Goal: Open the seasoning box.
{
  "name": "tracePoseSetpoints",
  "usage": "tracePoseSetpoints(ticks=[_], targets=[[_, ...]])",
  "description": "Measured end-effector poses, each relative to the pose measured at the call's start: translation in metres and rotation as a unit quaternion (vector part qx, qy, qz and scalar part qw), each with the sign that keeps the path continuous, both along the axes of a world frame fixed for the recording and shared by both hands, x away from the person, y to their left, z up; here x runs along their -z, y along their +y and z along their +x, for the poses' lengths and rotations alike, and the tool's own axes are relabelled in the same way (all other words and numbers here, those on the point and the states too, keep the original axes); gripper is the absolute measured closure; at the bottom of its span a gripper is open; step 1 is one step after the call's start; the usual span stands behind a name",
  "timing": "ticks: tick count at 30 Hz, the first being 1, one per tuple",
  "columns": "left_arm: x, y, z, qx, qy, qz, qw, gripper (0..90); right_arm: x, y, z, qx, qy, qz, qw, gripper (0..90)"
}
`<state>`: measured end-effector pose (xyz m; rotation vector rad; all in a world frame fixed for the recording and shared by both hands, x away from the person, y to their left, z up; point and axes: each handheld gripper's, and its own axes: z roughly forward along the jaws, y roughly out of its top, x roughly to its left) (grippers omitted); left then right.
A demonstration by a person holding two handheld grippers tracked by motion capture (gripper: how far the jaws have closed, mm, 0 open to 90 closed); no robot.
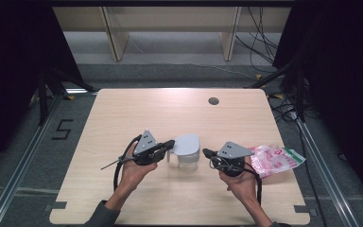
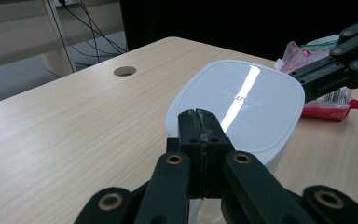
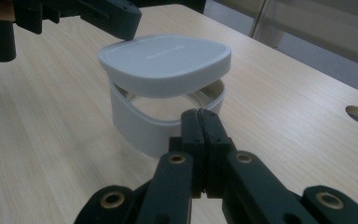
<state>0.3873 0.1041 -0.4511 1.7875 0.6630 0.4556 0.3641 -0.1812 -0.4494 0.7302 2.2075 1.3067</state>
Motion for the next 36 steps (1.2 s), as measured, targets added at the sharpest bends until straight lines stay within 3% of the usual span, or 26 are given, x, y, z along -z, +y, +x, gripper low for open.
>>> tracePoseSetpoints(ticks=[5, 11, 15, 20, 21, 23, 24, 28, 30, 34, 36], targets=[[0.000, 0.000, 0.000, 0.000, 0.000, -0.001, 1.0000, 89.2, 0.000, 0.005, 0.003, -0.006, 0.006, -0.006, 0.9999, 90.0], [0.000, 0.001, 0.000, 0.002, -0.002, 0.005, 1.0000, 89.2, -0.002, 0.010, 0.003, -0.011, -0.002, -0.016, 0.9998, 90.0], [0.000, 0.000, -0.001, -0.003, 0.000, 0.003, 1.0000, 89.2, -0.004, 0.011, 0.002, -0.009, 0.003, -0.011, 0.9999, 90.0], [0.001, 0.003, 0.001, -0.007, 0.002, 0.003, 1.0000, 88.7, -0.007, 0.014, 0.003, -0.016, -0.010, -0.010, 0.9998, 90.0], [0.001, 0.003, 0.001, -0.006, 0.003, -0.001, 1.0000, 87.1, -0.007, 0.014, 0.003, -0.016, -0.019, -0.014, 0.9996, 90.0], [-0.001, 0.005, -0.001, -0.002, 0.007, -0.003, 1.0000, 83.1, -0.007, 0.015, 0.003, -0.016, -0.010, -0.009, 0.9998, 90.0], [-0.002, 0.007, -0.001, 0.000, 0.004, 0.006, 1.0000, 80.7, -0.008, 0.014, 0.003, -0.015, -0.006, -0.008, 0.9998, 90.0], [-0.003, 0.014, -0.005, -0.006, 0.006, -0.004, 1.0000, 73.4, -0.009, 0.015, 0.002, -0.012, -0.003, -0.006, 0.9999, 90.0], [-0.002, 0.018, -0.006, 0.001, 0.008, -0.004, 1.0000, 67.2, -0.010, 0.017, 0.003, -0.020, -0.014, -0.007, 0.9997, 90.0], [-0.001, 0.026, -0.010, -0.003, 0.013, -0.010, 0.9999, 62.7, -0.012, 0.019, 0.002, -0.020, -0.011, -0.007, 0.9997, 90.0], [-0.001, 0.030, -0.013, -0.005, 0.011, -0.003, 0.9999, 58.5, -0.012, 0.020, 0.002, -0.016, -0.013, -0.002, 0.9998, 90.0]])
